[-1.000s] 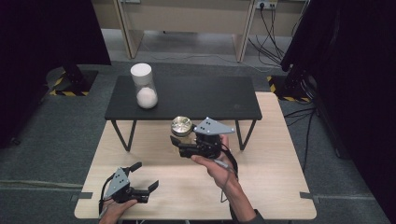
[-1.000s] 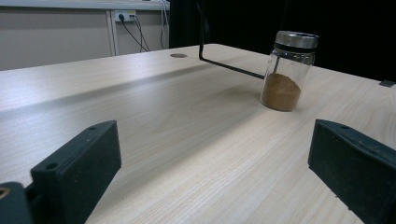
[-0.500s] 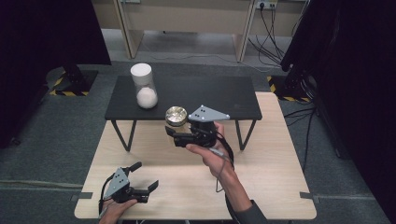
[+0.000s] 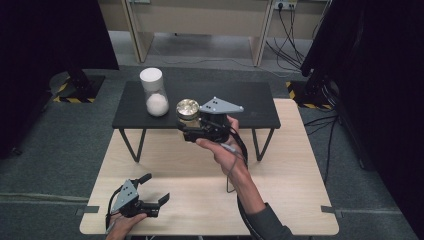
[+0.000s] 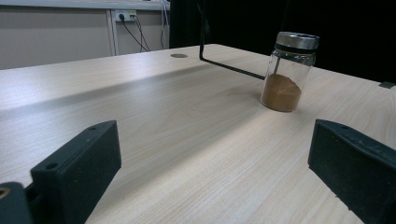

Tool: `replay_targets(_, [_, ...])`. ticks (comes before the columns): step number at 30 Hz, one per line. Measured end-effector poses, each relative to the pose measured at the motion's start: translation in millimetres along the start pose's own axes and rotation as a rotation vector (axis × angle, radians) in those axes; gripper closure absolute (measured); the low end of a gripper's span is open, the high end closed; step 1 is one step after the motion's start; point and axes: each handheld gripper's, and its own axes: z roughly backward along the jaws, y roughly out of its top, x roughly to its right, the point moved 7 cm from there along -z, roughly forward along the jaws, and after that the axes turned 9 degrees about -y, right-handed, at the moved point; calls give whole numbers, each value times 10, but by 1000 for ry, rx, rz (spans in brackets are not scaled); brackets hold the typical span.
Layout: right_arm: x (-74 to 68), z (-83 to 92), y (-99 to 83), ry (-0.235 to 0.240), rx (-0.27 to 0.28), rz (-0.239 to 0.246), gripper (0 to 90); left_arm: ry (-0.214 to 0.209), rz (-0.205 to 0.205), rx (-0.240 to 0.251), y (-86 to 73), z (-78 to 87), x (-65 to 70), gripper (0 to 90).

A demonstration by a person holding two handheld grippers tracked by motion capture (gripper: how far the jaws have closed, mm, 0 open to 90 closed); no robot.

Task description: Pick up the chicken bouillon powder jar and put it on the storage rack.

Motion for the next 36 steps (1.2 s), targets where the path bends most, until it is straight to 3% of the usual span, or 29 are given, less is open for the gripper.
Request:
replay_targets(9, [85,-163,125,-51,5,-10,307,1,4,3,2,2,-3,20])
replay_targets(36, [249,-569,223,-148,21,-31,307,-6,-1,3,2,0,8,20])
